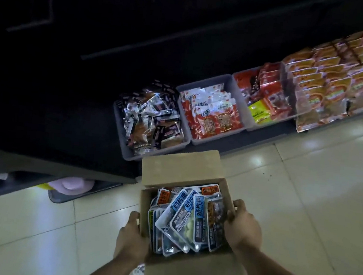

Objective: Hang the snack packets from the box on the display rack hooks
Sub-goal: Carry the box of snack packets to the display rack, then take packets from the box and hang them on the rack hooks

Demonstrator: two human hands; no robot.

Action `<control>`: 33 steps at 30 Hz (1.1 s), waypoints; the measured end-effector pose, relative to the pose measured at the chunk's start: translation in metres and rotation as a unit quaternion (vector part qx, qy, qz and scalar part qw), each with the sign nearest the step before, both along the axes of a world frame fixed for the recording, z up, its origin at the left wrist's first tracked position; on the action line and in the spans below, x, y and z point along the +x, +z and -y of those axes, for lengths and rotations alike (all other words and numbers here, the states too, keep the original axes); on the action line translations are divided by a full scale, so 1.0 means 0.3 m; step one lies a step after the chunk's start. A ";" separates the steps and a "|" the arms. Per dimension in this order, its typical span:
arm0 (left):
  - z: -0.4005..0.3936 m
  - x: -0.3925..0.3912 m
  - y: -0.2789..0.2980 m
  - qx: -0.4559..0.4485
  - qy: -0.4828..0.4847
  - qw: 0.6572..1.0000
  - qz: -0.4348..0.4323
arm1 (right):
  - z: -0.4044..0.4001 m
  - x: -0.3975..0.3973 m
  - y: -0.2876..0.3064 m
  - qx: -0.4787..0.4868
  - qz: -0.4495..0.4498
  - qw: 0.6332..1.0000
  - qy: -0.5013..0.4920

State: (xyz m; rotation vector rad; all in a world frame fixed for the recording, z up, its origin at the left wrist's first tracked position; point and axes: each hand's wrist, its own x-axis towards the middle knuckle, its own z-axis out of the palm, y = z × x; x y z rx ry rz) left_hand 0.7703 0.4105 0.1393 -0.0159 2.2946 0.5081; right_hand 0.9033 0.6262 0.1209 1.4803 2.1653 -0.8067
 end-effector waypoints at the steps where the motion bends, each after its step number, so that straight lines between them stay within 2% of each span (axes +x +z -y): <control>1: -0.010 0.007 -0.049 -0.004 0.003 1.000 -0.002 | -0.014 -0.005 -0.050 -0.003 -0.002 1.000 -0.002; 6: -0.048 0.013 -0.229 -0.018 0.044 0.999 -0.012 | -0.062 -0.053 -0.227 -0.013 -0.016 1.000 0.000; 17: -0.074 -0.071 -0.501 0.013 0.055 0.997 -0.045 | -0.115 -0.197 -0.486 -0.004 -0.056 0.998 0.017; 22: -0.067 -0.091 -0.562 0.025 0.060 0.995 -0.074 | -0.119 -0.224 -0.528 0.033 -0.078 0.996 0.026; 26: -0.053 -0.081 -0.545 0.039 0.063 0.996 -0.057 | -0.129 -0.216 -0.510 0.000 -0.056 0.997 0.052; 28: -0.047 -0.075 -0.533 0.044 0.076 0.995 -0.037 | -0.142 -0.199 -0.492 -0.005 -0.074 0.995 0.060; 29: -0.044 -0.071 -0.526 0.049 0.075 0.994 -0.061 | -0.150 -0.190 -0.478 0.012 -0.099 0.992 0.080; 32: -0.057 -0.053 -0.494 0.076 -0.016 0.970 -0.232 | -0.173 -0.173 -0.439 0.077 -0.159 0.962 0.206; 33: -0.072 -0.042 -0.484 0.103 -0.035 0.963 -0.245 | -0.177 -0.178 -0.425 0.073 -0.162 0.952 0.248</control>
